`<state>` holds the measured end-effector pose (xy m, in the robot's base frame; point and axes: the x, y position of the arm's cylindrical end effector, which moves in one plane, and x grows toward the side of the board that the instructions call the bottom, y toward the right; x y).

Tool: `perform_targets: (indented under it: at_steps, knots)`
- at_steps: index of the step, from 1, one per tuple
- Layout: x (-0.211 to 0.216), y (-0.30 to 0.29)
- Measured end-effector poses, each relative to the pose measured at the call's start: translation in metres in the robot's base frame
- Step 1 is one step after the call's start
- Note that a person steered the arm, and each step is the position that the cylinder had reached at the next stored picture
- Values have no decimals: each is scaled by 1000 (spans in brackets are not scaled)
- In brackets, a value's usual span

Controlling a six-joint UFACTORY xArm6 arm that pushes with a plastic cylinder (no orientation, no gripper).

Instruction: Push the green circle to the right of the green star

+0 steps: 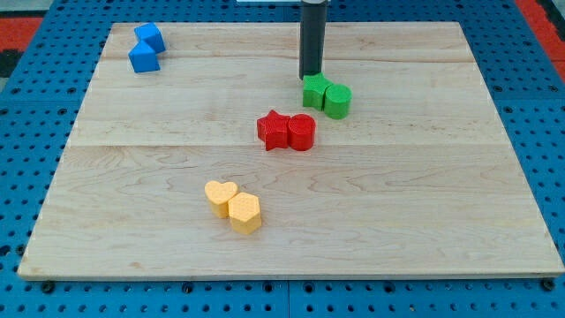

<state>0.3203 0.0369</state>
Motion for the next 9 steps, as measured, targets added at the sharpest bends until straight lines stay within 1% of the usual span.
perform_targets:
  at_steps: [1,3,4,5,6,7,8,9]
  knots:
    - [-7,10]
    - [-6,18]
    - [-9,72]
    - [38,107]
    - [88,105]
    - [98,67]
    - [60,57]
    - [45,40]
